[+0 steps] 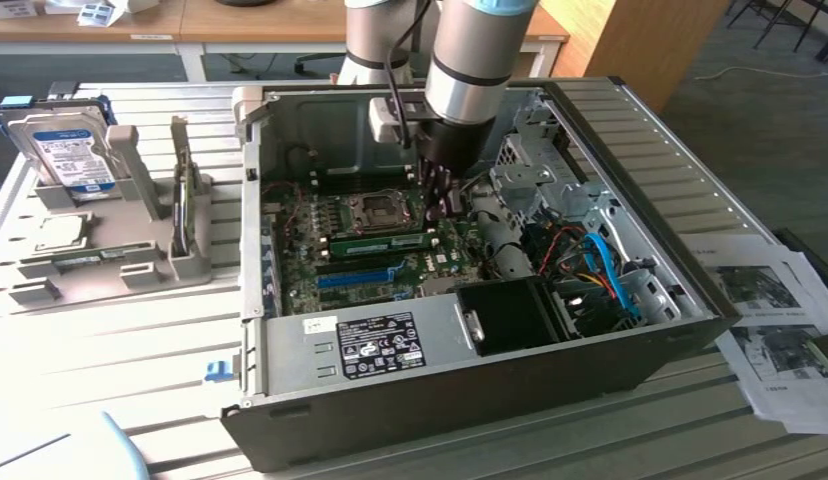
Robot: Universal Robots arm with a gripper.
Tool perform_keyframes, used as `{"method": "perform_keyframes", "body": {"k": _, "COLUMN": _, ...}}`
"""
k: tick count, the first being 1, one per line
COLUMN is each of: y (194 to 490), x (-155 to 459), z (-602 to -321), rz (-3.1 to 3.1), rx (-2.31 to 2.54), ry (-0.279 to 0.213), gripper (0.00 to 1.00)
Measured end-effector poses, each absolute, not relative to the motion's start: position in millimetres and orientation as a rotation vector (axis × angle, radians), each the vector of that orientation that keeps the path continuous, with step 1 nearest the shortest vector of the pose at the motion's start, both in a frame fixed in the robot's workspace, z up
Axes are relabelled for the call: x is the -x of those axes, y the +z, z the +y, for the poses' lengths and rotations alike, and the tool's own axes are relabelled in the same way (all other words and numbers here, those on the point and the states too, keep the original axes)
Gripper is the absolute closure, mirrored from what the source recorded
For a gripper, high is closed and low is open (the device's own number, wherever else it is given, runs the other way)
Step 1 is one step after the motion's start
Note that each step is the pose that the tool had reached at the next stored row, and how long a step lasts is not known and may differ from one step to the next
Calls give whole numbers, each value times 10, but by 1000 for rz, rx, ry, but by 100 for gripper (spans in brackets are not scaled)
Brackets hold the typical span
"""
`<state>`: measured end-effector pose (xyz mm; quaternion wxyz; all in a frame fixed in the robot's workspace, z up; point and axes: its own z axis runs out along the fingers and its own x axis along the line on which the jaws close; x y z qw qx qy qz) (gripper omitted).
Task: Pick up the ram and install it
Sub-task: 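Press down the ram until it locks into place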
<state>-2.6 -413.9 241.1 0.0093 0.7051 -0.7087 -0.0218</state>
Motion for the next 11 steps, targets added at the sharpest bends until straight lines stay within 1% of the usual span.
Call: {"method": "perform_keyframes", "body": {"k": 11, "y": 2373, "x": 8, "z": -4139, "rz": -2213, "rx": -2202, "ry": -68, "gripper": 91}}
